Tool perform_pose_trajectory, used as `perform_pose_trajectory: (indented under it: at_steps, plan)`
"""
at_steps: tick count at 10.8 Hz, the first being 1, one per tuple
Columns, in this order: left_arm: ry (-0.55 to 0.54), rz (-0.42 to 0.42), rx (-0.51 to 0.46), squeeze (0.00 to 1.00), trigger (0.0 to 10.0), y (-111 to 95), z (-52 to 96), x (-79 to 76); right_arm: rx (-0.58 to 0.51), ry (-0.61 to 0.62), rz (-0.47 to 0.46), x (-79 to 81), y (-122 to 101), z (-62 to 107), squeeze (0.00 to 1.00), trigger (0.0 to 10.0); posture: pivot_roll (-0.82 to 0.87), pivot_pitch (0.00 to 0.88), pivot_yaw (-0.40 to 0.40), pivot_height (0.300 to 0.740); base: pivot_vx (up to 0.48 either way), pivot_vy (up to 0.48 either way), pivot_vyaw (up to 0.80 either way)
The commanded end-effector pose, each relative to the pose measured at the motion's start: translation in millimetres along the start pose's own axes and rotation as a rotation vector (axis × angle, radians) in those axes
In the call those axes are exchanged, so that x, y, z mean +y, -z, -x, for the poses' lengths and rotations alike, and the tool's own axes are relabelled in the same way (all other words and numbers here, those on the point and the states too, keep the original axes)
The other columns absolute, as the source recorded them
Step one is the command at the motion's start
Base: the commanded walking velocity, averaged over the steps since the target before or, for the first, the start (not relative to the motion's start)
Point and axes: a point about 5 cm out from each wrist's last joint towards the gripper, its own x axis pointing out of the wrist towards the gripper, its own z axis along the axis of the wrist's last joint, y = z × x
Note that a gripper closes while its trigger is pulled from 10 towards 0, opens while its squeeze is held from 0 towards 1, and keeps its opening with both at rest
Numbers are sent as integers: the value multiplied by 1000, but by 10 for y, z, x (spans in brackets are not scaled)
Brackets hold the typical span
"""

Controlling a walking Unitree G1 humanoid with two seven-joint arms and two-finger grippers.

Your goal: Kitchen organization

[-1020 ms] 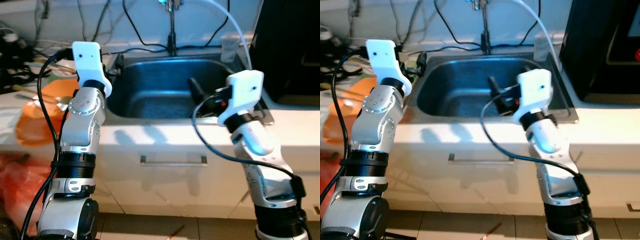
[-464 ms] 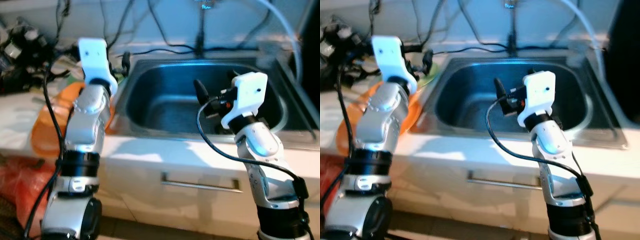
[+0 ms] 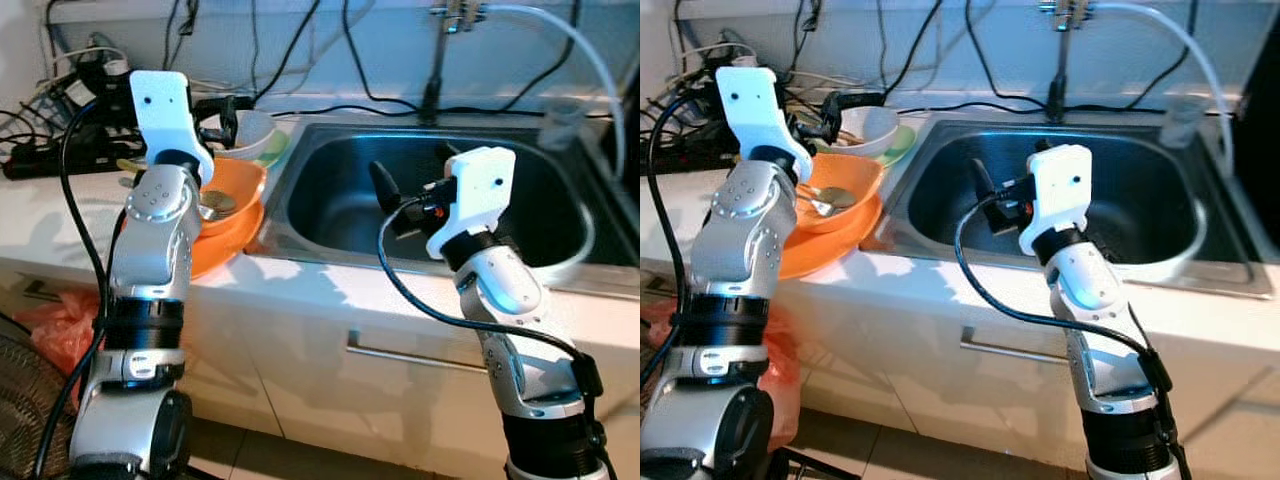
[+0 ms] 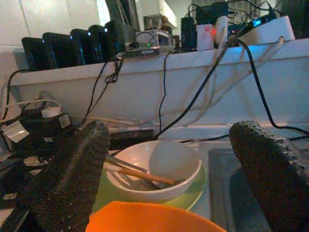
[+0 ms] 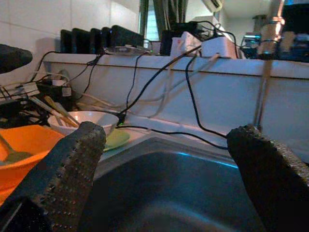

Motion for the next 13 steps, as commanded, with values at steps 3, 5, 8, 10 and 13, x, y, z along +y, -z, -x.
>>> perform_pose_trajectory:
  at_steps: [3, 5, 8, 10, 13]
  plan:
    - [-67, -46, 87, 0, 10000, 117, -57, 142, -21, -24, 28, 14, -67, -37, 0, 10000, -7, 0, 124, 740, 0, 0, 0]
    - [-110, -61, 139, 0, 10000, 157, -102, 256, -20, -54, 31, 42, -84, -28, 0, 10000, -6, 0, 114, 740, 0, 0, 716]
    - [-191, -45, 166, 0, 10000, 114, -173, 417, -10, -119, 44, 70, -101, -19, 0, 10000, -6, 0, 112, 740, 0, 0, 800]
    - [-201, -4, 222, 0, 10000, 164, -202, 465, 1, -112, 27, 78, -89, -21, 0, 10000, -6, 0, 106, 740, 0, 0, 400]
    - [-169, 33, 228, 0, 10000, 137, -251, 487, 9, -122, 14, 121, -88, 0, 0, 10000, -8, 0, 99, 740, 0, 0, 0]
